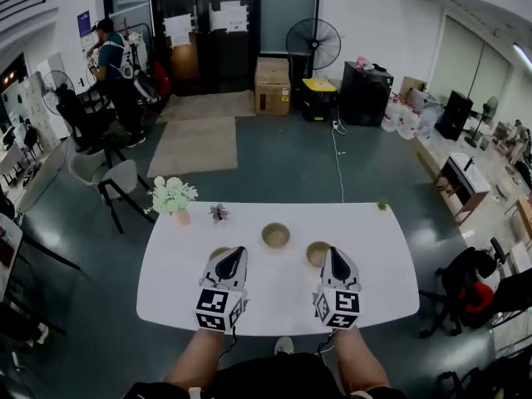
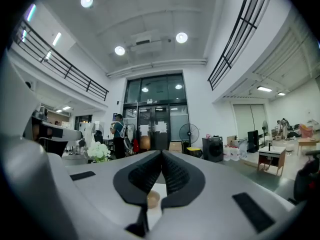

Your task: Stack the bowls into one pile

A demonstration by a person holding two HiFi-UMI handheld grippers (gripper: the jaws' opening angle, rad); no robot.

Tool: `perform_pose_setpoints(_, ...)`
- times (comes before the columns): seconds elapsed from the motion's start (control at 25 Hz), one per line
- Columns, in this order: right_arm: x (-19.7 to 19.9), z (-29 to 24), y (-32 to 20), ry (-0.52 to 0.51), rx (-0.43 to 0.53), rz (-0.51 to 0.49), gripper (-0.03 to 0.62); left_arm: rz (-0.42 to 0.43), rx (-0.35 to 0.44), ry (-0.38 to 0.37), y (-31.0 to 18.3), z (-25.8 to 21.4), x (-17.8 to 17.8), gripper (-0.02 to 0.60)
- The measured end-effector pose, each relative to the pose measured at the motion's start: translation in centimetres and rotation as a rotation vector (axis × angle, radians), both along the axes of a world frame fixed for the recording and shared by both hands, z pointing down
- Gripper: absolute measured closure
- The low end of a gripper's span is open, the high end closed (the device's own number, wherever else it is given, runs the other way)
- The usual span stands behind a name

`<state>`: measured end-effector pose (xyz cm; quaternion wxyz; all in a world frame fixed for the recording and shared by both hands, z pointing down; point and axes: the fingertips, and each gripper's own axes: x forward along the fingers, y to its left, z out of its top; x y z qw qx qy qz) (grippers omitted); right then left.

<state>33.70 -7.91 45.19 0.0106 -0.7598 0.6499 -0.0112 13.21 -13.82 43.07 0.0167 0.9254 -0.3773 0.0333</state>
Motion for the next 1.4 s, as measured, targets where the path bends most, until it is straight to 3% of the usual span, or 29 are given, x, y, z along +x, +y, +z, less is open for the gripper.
perform_pose_setpoints(0.28,5.5,-0.4,-6.4,-0.010,-0.008,-0.060,0.579,-0.051,-0.002,-0.016,-5.4,-0.5,5.9,0.571)
perform_pose_setpoints(0.44,6.6,-0.1,-8.2,-0.011,-0.031,-0.093,0.579,-0.048,-0.003,-0.034,-7.2,-0.4,8.0,0.571)
perform_pose_setpoints(0.6,7.0,1.3,-8.9,0.061,-0.085,-0.138,0.579,-0.036,-0.014,-0.051,-8.4,0.4,9.1,0.571)
perform_pose_setpoints(0.68,6.6,3.0,-9.2,0.088,-0.146,-0.206,0.567,-0.031,-0.018,-0.059,-8.5,0.8,9.4,0.571)
perform_pose_setpoints(0.76,5.7,5.2,-9.6,0.123,-0.228,-0.294,0.425,-0.024,-0.024,-0.063,-8.6,1.0,9.5,0.571)
perform_pose_setpoints(0.88,4.4,9.3,-9.8,0.203,-0.352,-0.375,0.347,-0.014,-0.030,-0.082,-8.6,1.9,9.4,0.571)
perform_pose_setpoints(1.4,4.0,25.9,-8.9,0.530,-0.814,-0.503,0.333,-0.052,-0.075,-0.115,-9.1,4.4,6.2,0.571)
